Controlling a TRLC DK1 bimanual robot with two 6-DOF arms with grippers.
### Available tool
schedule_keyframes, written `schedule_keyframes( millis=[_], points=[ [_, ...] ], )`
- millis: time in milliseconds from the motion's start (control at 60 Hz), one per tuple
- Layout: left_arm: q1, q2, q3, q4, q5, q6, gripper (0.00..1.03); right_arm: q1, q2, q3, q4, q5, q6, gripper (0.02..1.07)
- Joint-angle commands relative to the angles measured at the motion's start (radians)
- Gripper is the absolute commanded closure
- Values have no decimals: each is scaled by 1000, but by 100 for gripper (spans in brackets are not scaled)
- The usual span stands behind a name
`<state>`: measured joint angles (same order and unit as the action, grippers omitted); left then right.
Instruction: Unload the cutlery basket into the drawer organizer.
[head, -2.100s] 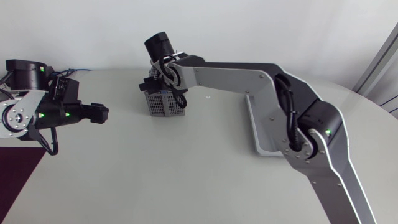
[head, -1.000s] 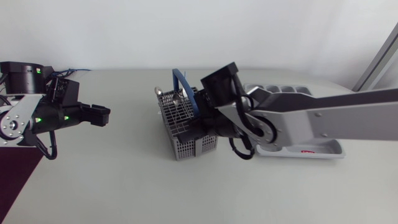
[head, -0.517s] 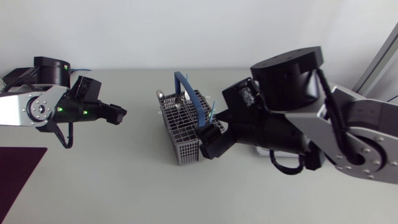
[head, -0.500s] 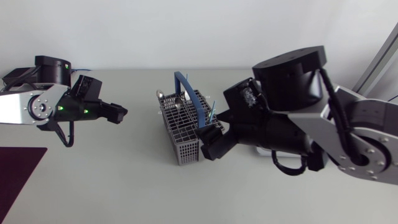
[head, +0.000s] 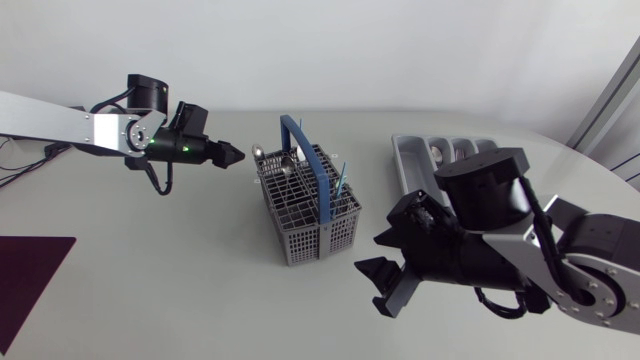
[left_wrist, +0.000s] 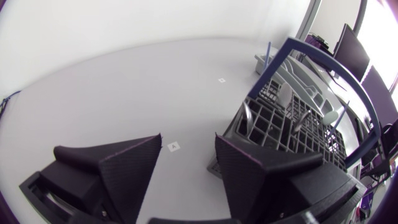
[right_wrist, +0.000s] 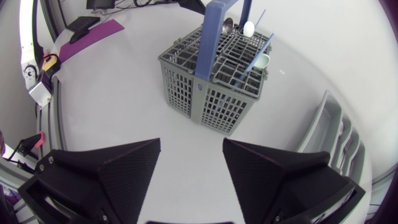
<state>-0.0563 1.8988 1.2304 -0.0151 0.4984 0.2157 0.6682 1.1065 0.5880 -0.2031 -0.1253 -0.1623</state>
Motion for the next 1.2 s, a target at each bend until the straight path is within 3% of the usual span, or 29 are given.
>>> schedule_keyframes(
  millis=[0,50,100,250,450,667,900,1183],
  points=[
    [-13,75,87,26,29,-45,58,-30,27,-22,39,-20,-28,68],
    [-17,105,119,33,31,-52,61,-48,49,-20,64,-37,-32,76],
    [-19,137,159,32,31,-61,61,-59,72,-17,90,-53,-36,77],
    [-25,223,273,-11,77,-79,61,-68,182,4,169,-54,-42,77],
    [-50,256,297,-39,175,-79,61,-93,317,44,280,-68,-52,77],
    [-43,260,296,-155,253,10,63,-145,385,111,320,-77,-66,77],
    [-14,166,181,-210,258,106,63,-197,444,184,321,-79,-86,77],
    [33,-15,-78,-213,262,214,63,-254,526,283,343,-82,-106,77]
  ],
)
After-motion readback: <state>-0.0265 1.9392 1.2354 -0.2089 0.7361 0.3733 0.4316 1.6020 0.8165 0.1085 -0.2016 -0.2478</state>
